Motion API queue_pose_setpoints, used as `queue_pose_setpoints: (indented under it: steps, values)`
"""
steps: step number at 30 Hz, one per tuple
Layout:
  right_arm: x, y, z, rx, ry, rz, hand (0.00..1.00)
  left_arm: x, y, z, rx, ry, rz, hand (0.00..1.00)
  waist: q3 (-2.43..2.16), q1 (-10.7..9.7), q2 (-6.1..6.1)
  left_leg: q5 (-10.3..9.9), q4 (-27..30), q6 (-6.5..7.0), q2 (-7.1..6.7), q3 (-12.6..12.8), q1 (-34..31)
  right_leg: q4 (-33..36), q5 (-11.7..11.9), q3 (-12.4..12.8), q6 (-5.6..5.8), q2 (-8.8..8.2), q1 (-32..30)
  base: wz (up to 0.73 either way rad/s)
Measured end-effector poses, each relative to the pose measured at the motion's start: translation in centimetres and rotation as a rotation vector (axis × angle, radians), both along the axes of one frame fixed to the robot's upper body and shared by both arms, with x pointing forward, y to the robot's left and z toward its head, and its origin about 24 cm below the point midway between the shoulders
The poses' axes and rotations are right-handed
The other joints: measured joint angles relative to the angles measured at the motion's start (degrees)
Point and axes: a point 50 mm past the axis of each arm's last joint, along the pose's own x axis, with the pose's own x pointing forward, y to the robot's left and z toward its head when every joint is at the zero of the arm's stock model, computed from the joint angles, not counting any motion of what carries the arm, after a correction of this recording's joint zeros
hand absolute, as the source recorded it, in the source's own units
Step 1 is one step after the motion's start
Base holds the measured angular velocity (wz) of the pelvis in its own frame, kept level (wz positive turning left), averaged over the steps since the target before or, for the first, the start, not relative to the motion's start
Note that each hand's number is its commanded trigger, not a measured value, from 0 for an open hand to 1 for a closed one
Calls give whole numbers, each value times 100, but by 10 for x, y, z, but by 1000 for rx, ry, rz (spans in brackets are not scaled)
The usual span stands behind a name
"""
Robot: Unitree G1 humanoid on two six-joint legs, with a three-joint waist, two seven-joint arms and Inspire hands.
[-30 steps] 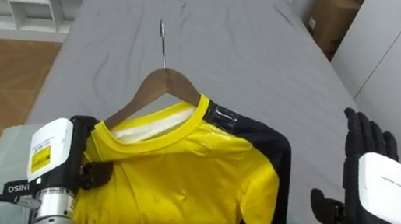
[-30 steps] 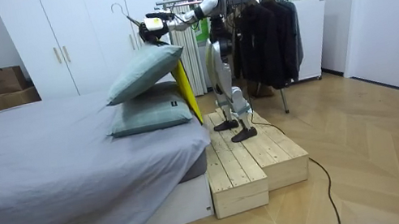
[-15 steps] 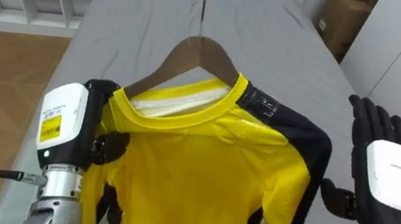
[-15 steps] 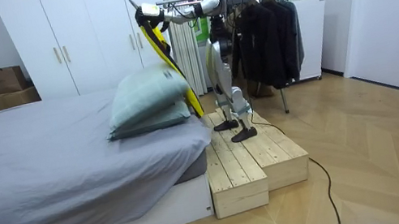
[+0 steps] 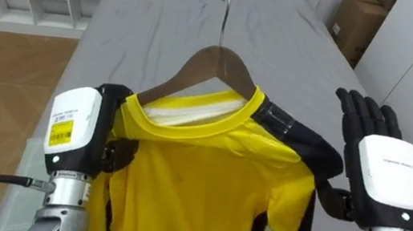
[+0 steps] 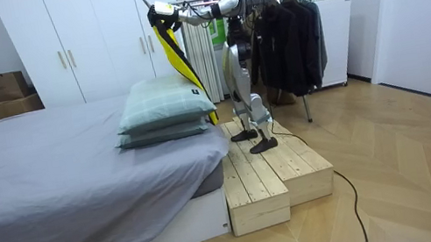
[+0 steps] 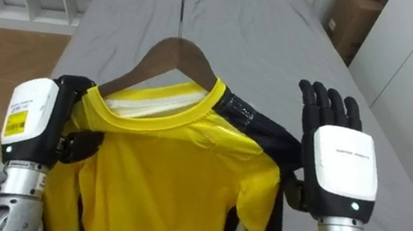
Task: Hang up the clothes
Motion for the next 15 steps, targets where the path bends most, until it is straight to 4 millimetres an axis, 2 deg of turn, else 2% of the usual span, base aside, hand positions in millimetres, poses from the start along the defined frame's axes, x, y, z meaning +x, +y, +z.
queue_pose_setpoints:
  steps: [7, 15]
  values:
    - [-1, 8, -4, 10, 16, 31, 0, -1, -6, -2, 7, 8, -23, 100, -53, 6, 6, 0, 0, 0, 1, 4, 13, 1, 2, -7, -2, 1, 15, 0]
    - [-1, 9, -5, 18, 35, 30, 0, -1, -9, 0, 7, -3, -34, 100, -57, -4, 4, 0, -1, 0, 0, 4, 99, 3, 8, -18, -10, -4, 96, 0]
